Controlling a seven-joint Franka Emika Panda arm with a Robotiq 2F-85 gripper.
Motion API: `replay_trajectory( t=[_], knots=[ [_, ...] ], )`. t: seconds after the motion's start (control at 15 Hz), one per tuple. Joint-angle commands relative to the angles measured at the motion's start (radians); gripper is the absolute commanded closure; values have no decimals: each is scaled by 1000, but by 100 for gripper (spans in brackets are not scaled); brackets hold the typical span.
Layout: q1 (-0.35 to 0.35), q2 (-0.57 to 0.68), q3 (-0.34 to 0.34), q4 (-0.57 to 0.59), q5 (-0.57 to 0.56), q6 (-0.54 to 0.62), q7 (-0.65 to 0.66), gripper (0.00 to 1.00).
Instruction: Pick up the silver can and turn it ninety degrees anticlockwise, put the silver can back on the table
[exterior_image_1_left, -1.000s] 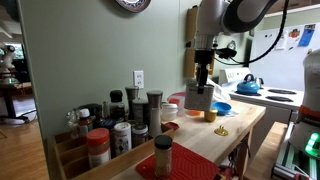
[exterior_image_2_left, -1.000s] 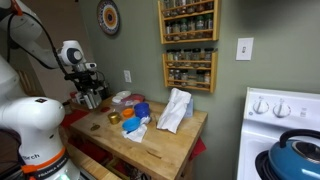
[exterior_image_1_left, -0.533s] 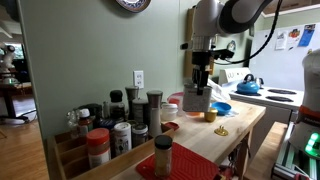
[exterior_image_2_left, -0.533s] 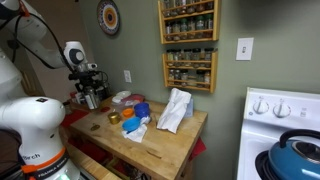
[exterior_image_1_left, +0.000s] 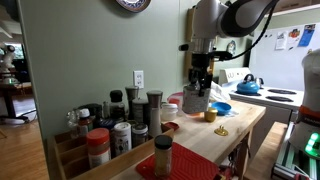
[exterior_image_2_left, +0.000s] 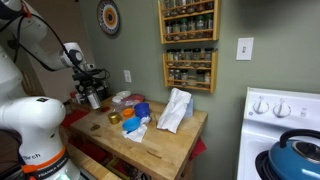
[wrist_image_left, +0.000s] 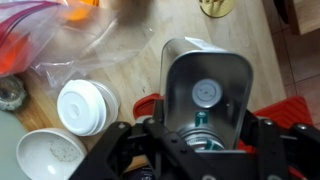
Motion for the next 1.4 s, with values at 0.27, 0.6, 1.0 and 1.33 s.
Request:
replay_trajectory(
  t=[0.27, 0.6, 1.0, 1.33],
  knots=[
    [24, 43, -26, -8, -23, 55, -367, 59],
    [-2, 59, -23, -29, -33, 121, -375, 59],
    [-19, 84, -19, -70, -102, 121, -372, 59],
    [-19, 104, -18, -109, -108, 167, -343, 59]
  ],
)
